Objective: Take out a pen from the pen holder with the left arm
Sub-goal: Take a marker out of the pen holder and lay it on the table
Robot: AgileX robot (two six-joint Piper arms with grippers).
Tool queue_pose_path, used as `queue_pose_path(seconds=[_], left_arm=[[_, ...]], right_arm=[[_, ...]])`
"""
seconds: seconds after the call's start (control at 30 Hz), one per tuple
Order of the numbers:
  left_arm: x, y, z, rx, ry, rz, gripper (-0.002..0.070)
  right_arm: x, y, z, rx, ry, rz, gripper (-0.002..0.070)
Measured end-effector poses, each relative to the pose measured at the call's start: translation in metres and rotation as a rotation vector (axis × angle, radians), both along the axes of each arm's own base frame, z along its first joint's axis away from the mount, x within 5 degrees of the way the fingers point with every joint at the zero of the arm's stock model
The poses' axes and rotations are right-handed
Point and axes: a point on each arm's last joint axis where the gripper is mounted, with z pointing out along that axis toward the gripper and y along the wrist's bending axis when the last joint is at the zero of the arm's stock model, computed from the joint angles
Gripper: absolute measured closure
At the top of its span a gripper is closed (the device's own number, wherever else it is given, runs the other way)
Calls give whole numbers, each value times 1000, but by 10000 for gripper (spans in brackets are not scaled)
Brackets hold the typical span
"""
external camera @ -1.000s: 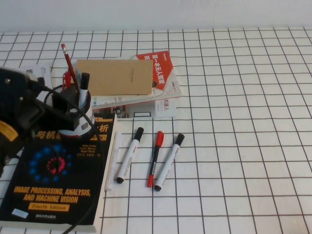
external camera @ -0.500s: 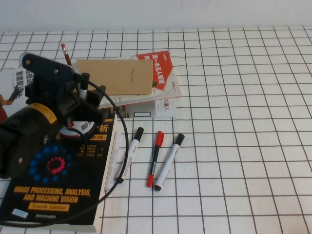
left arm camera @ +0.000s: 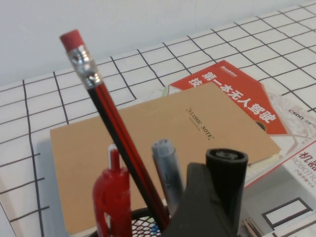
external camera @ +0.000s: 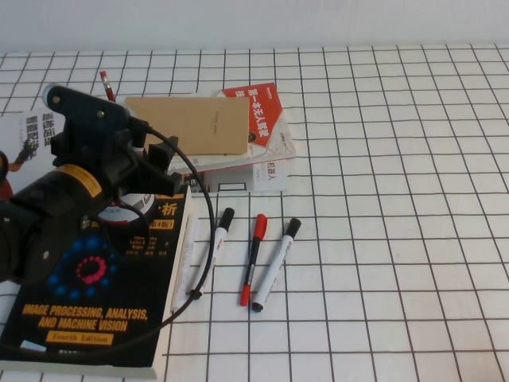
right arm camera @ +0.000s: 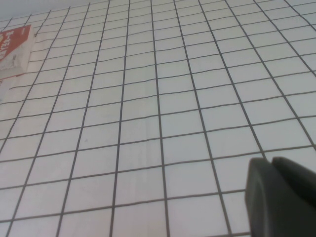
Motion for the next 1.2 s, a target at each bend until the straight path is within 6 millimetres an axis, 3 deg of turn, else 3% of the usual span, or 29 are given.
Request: queue_pose_path(seconds=[0.33, 0.7, 0.93, 1.2], left_arm=[[1, 0, -1, -4, -5, 0, 247], [1, -1, 1, -5, -20, -3, 569], [-2, 0, 10, -10, -43, -4, 570], [-19, 5, 49, -20, -159, -23, 571]], right_arm=[[0, 0, 0, 0, 0, 0, 693], [0, 0, 0, 0, 0, 0, 693], [0, 0, 0, 0, 0, 0, 693], [0, 0, 0, 0, 0, 0, 693]])
